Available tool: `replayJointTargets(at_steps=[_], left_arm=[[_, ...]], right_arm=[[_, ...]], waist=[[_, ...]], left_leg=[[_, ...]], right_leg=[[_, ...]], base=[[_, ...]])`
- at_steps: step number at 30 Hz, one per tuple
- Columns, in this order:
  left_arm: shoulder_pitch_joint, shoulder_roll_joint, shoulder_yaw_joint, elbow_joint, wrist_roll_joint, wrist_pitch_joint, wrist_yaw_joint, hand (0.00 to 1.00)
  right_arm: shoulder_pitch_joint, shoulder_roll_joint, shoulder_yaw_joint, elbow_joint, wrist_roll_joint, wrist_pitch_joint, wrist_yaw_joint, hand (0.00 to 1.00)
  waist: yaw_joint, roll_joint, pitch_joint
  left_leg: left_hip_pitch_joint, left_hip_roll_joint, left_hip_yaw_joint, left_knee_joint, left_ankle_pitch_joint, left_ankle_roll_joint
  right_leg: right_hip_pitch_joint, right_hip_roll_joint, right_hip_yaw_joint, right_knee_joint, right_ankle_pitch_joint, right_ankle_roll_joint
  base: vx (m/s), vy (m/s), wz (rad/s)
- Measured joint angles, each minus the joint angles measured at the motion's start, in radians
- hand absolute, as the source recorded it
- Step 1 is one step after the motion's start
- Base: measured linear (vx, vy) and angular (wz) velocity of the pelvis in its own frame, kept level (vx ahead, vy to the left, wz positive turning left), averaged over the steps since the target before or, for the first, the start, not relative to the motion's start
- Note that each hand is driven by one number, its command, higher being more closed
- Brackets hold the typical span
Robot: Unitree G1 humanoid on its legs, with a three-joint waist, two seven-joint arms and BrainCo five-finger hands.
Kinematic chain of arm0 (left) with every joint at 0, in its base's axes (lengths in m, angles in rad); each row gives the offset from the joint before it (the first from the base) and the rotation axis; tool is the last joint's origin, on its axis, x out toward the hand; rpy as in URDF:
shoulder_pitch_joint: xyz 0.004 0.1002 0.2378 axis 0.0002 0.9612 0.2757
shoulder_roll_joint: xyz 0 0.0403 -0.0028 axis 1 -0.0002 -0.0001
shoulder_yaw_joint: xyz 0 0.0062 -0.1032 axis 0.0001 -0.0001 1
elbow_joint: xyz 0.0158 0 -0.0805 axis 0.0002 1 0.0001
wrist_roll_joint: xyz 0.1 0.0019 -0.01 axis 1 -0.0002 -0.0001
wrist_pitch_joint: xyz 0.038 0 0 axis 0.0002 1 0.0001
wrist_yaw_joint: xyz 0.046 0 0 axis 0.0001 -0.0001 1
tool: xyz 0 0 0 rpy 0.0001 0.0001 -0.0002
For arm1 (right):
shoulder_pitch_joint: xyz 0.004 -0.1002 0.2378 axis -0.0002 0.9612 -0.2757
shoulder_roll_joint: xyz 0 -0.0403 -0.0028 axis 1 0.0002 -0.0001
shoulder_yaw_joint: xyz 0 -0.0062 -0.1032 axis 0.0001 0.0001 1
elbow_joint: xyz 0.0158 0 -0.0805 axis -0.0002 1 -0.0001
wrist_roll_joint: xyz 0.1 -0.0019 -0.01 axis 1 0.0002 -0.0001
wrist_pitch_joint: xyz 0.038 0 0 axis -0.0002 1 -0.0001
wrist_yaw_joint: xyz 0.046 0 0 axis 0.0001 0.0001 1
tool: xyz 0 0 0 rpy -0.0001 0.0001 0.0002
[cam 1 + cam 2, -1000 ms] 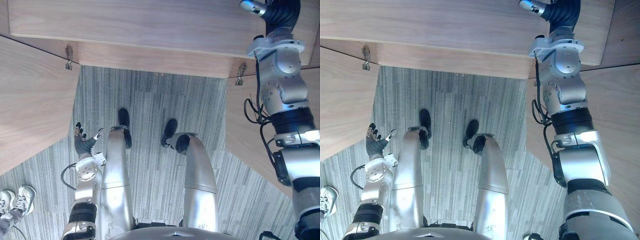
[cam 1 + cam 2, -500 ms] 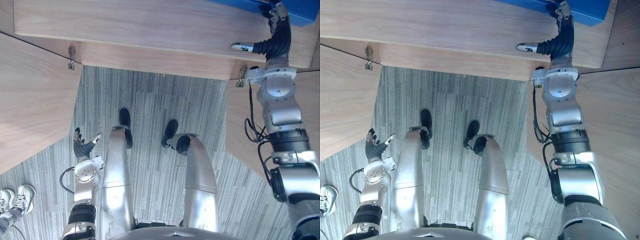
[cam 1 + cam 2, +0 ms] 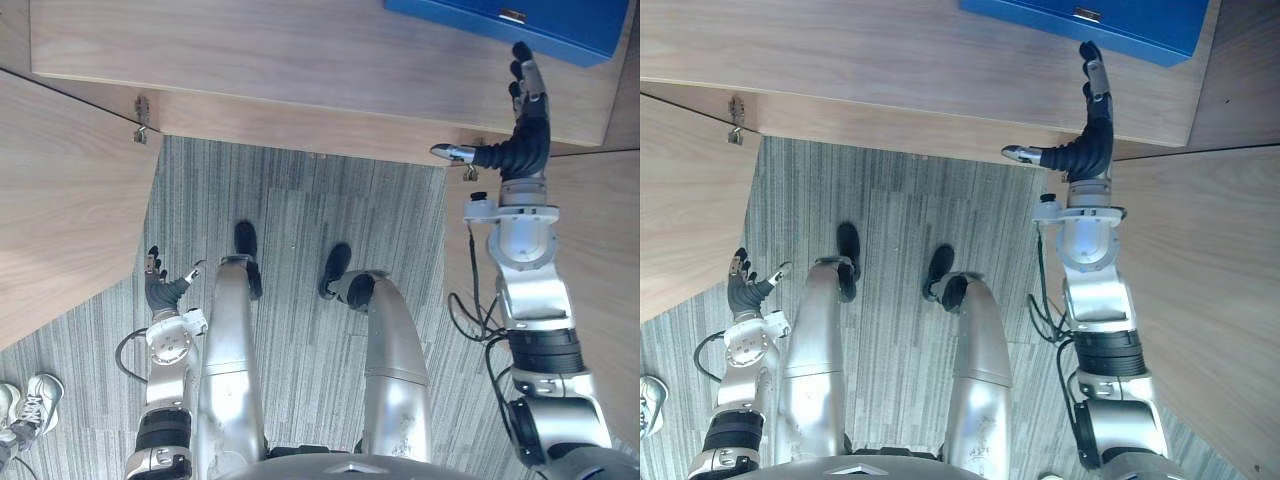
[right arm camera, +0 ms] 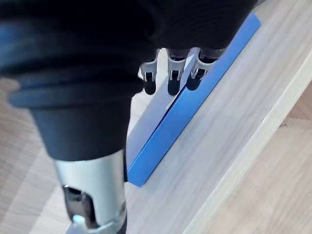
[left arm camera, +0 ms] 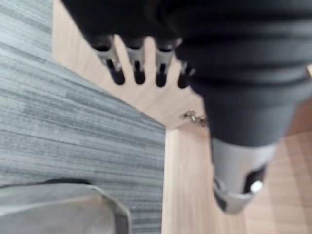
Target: Walk over to the cabinet, pick up the folder, carry it to the office cabinet, place the folder inside the office cabinet, then close the office cabinet door
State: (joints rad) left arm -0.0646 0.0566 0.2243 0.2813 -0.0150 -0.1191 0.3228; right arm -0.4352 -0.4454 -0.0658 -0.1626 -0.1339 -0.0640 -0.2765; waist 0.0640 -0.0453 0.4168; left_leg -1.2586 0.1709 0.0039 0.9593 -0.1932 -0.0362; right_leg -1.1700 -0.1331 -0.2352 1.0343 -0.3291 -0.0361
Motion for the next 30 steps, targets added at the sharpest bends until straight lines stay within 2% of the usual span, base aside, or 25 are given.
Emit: replayJointTargets(at_steps=[7, 13, 19, 24, 30], left_arm=[[0.003, 0.0, 0.0, 0.0, 0.001, 0.0, 0.005, 0.0], [0.003, 0.001, -0.001, 0.001, 0.001, -0.006, 0.02, 0.0], [0.011, 0.001, -0.004, -0.039, 0.001, -0.012, 0.033, 0.0], [0.031, 0.002, -0.011, -0.147, 0.0, -0.025, 0.034, 0.0], [0.094, 0.003, -0.015, -0.228, -0.001, -0.041, 0.032, 0.0]], right_arm=[[-0.012, 0.051, 0.008, 0.001, -0.152, 0.0, -0.082, 1.0], [-0.122, 0.05, 0.01, 0.084, -0.208, 0.003, -0.146, 1.0], [-0.254, 0.031, 0.01, 0.183, -0.217, 0.009, -0.183, 1.0], [-0.359, -0.039, 0.007, 0.278, -0.195, 0.028, -0.191, 1.0], [-0.448, -0.107, 0.009, 0.353, -0.138, 0.029, -0.191, 1.0]], waist=[[0.007, -0.003, 0.002], [0.018, -0.002, 0.004], [0.021, 0.001, 0.035], [0.04, 0.01, 0.051], [0.046, 0.023, 0.065]], left_leg=[[0.003, -0.001, 0.003, 0.002, 0.0, 0.0], [0.002, -0.004, 0.001, 0.017, -0.006, -0.001], [-0.024, -0.007, 0.0, 0.039, -0.009, 0.0], [-0.081, -0.012, -0.007, 0.082, -0.014, 0.003], [-0.136, -0.016, -0.011, 0.124, -0.021, 0.003]], right_leg=[[0.0, -0.002, 0.004, 0.007, -0.005, 0.006], [-0.005, -0.009, 0.004, 0.034, -0.019, 0.003], [-0.03, -0.019, 0.005, 0.065, -0.026, -0.004], [-0.085, -0.031, 0.006, 0.113, -0.039, -0.004], [-0.137, -0.041, 0.012, 0.16, -0.054, 0.004]], base=[[0.0, 0.002, -0.01], [-0.01, 0.004, 0.03], [0.0, 0.005, 0.02], [-0.01, 0.01, 0.03], [-0.04, 0.028, 0.03]])
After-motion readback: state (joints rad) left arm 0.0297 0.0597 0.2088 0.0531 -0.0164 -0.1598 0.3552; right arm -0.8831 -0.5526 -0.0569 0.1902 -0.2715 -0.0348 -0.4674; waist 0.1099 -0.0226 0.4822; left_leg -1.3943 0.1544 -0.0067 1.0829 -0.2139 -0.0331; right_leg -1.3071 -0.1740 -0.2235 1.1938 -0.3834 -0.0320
